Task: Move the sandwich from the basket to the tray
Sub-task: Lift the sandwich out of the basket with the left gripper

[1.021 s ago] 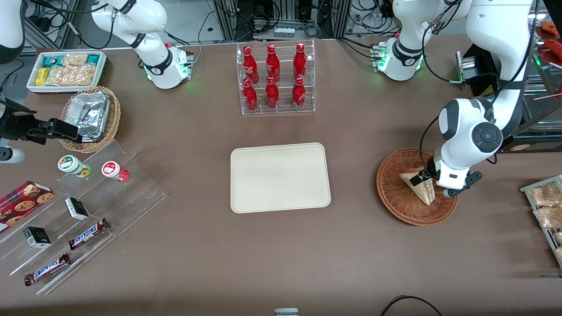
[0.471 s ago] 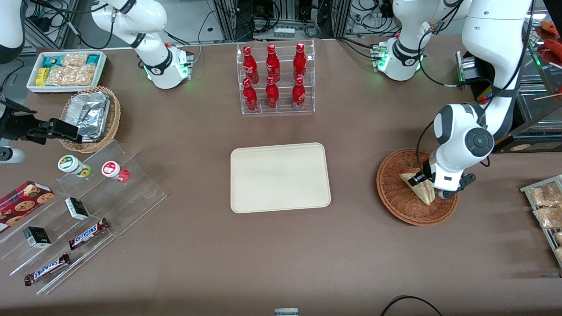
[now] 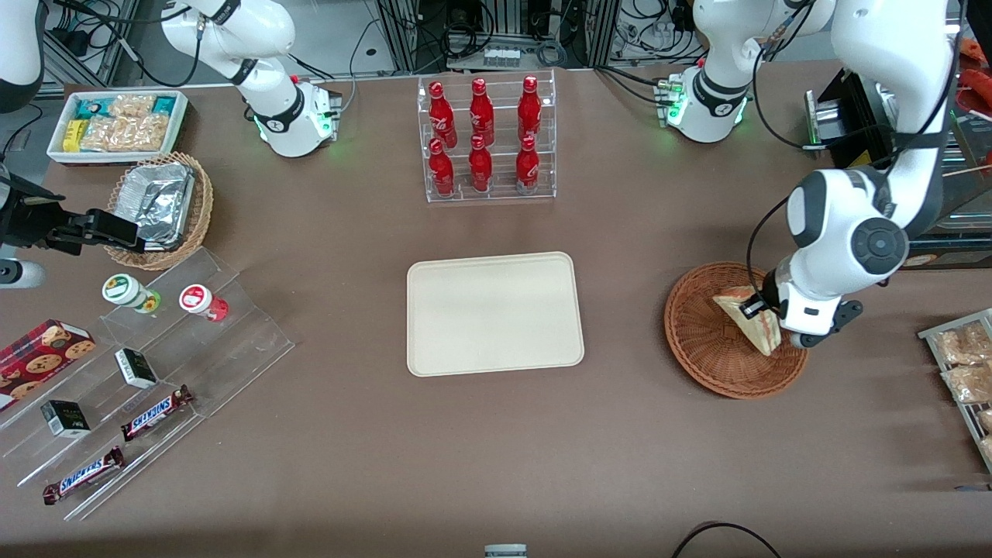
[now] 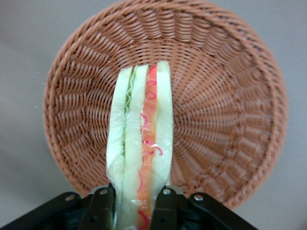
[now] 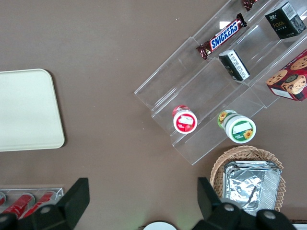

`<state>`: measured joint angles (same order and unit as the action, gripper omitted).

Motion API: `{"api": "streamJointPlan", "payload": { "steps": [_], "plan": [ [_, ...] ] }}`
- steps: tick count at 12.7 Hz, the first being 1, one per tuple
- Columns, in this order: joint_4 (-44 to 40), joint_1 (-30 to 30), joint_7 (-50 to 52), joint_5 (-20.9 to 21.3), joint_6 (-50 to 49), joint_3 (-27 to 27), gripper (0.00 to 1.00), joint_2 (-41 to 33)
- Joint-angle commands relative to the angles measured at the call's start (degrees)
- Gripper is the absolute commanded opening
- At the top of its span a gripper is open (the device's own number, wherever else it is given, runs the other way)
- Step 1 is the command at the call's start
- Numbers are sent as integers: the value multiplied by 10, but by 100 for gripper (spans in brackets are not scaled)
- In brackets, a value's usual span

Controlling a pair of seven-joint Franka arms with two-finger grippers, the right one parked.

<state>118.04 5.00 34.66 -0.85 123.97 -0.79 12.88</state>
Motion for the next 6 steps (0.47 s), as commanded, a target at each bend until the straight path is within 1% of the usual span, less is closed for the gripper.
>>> {"api": "streamJointPlan", "payload": {
  "steps": [1,3,6],
  "plan": [
    [-53,11,1,-4,-57,16,2,2],
    [-71,28,2,-3,-72,33,2,10],
    [-103,93,8,-4,-68,39,2,41]
  ]
}}
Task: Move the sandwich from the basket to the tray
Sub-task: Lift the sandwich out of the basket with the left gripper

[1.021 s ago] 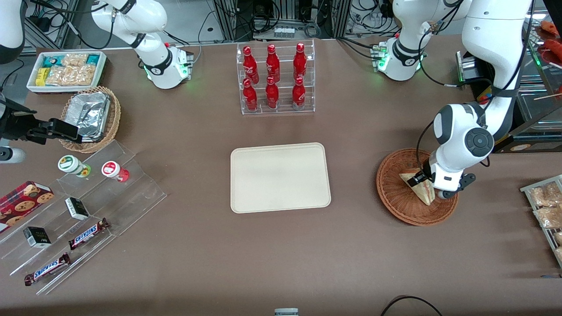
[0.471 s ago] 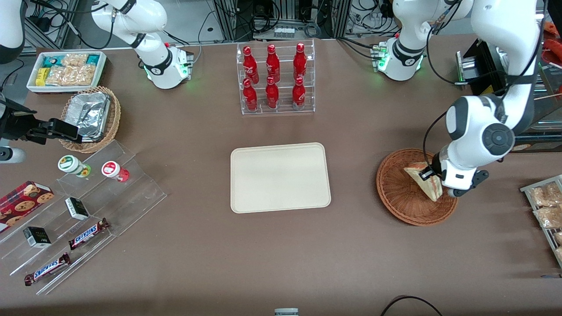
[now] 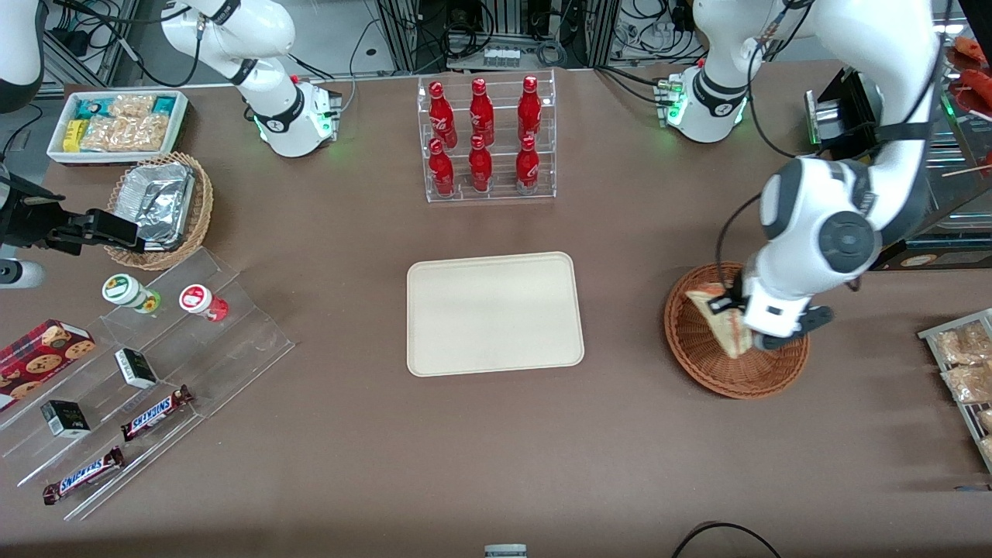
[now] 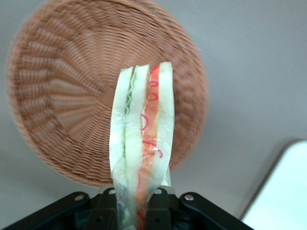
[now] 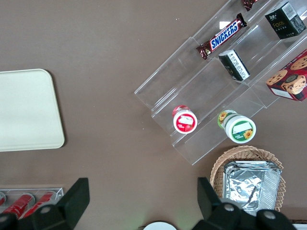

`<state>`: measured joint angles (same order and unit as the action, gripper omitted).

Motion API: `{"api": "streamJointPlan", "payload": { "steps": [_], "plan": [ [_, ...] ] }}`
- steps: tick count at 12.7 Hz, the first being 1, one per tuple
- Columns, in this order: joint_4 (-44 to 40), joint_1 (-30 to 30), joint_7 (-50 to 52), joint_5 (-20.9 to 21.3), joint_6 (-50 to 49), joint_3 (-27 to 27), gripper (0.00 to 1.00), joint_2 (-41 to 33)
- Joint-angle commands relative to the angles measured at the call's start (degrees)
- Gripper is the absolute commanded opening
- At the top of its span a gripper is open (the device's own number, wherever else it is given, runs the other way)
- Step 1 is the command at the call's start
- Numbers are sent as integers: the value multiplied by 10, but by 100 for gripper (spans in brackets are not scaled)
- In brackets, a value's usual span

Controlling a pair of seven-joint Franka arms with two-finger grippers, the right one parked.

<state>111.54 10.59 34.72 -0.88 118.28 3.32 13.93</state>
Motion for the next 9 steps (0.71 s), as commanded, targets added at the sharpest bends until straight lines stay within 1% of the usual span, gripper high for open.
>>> {"api": "streamJointPlan", "payload": {
  "steps": [1,3,6,9],
  "plan": [
    [-57,57,14,-4,-13,-2,2,46],
    [-97,95,31,-3,-14,-2,2,77],
    [-176,158,66,-3,-14,-2,2,143],
    [-232,204,76,-4,-13,-2,2,191]
  ]
}}
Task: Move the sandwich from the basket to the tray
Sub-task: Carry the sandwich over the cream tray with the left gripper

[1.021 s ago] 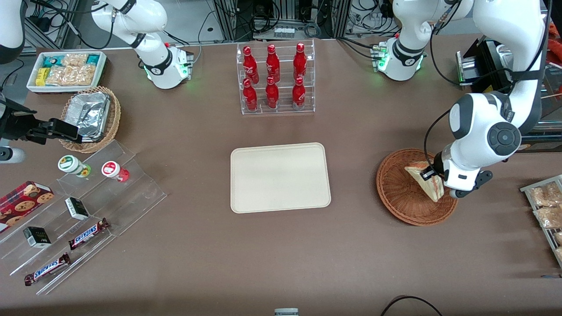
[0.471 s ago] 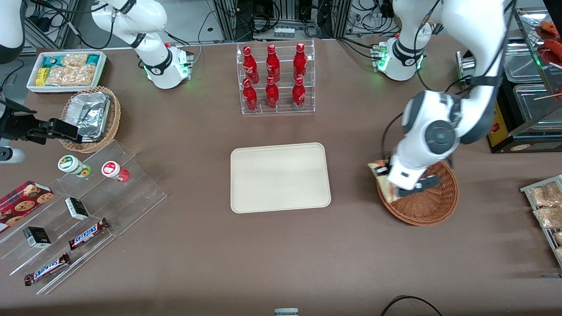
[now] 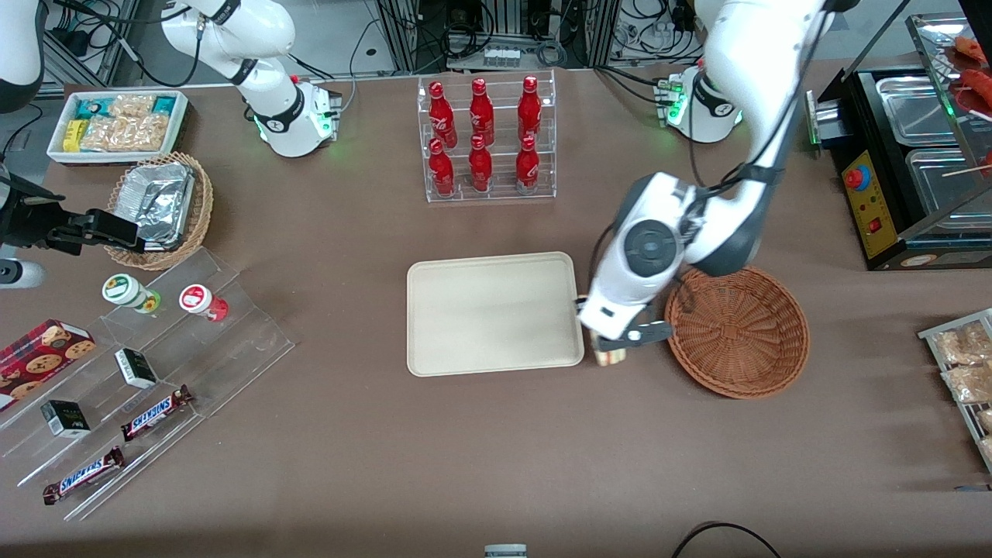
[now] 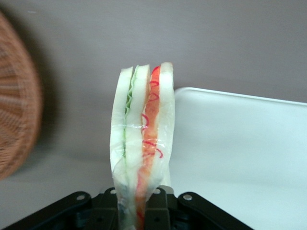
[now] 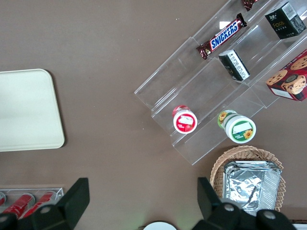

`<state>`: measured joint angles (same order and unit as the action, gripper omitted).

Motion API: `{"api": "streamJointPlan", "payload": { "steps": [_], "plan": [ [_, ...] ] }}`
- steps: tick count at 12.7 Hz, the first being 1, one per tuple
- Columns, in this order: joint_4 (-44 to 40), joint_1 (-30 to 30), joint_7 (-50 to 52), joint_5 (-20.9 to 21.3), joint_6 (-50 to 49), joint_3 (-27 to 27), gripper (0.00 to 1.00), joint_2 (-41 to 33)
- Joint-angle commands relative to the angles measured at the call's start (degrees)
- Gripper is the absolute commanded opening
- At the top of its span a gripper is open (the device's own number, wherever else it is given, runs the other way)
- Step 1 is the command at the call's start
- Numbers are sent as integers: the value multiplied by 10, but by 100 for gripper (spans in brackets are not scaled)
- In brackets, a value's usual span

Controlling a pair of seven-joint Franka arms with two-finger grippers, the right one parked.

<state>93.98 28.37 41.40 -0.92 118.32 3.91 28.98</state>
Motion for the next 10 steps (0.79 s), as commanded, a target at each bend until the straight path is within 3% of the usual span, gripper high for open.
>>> {"api": "streamJointPlan", "payload": {
  "steps": [1,10],
  "plan": [
    [-80,45,11,-3,-13,-7,2,59],
    [-209,136,53,-2,-14,-8,0,179]
  ]
}}
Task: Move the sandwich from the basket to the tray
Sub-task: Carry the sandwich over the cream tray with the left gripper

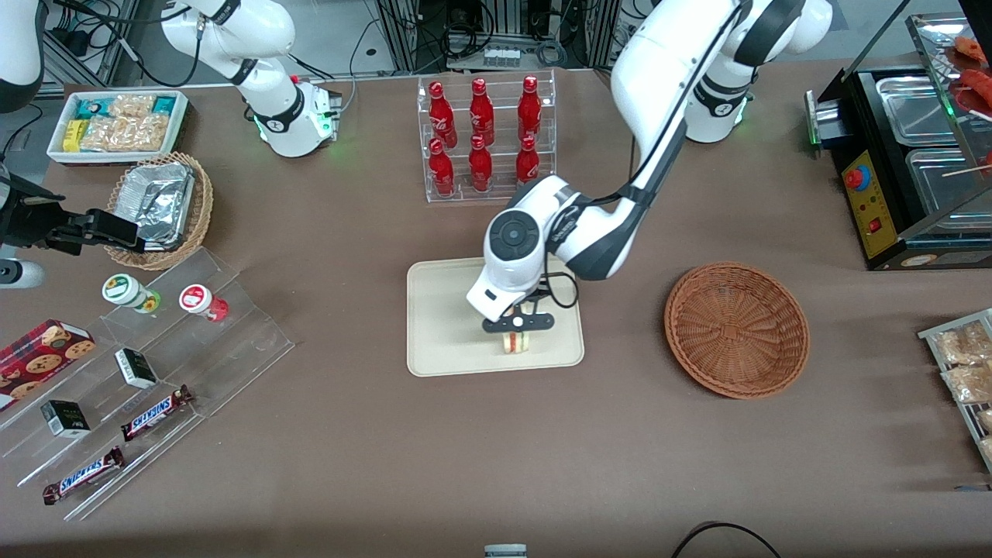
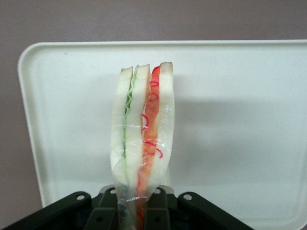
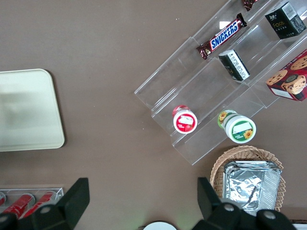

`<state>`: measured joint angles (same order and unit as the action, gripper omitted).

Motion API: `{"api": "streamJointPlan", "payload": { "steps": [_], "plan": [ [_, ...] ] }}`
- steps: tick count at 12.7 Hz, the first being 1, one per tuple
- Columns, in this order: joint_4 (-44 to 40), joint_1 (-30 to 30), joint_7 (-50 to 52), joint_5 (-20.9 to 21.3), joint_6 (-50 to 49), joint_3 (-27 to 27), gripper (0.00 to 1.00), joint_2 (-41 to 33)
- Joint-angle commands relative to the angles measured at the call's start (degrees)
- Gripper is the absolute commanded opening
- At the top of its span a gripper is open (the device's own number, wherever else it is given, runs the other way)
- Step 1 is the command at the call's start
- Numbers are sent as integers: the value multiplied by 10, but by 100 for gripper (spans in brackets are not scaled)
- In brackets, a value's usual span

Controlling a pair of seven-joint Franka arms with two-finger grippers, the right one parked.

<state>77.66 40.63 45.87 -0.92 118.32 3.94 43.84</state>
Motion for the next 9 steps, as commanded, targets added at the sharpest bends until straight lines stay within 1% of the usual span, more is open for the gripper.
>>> {"api": "streamJointPlan", "payload": {
  "steps": [1,9],
  "plan": [
    [-51,15,8,-2,-14,-9,0,39],
    [-53,23,15,-3,-22,-8,0,49]
  ]
}}
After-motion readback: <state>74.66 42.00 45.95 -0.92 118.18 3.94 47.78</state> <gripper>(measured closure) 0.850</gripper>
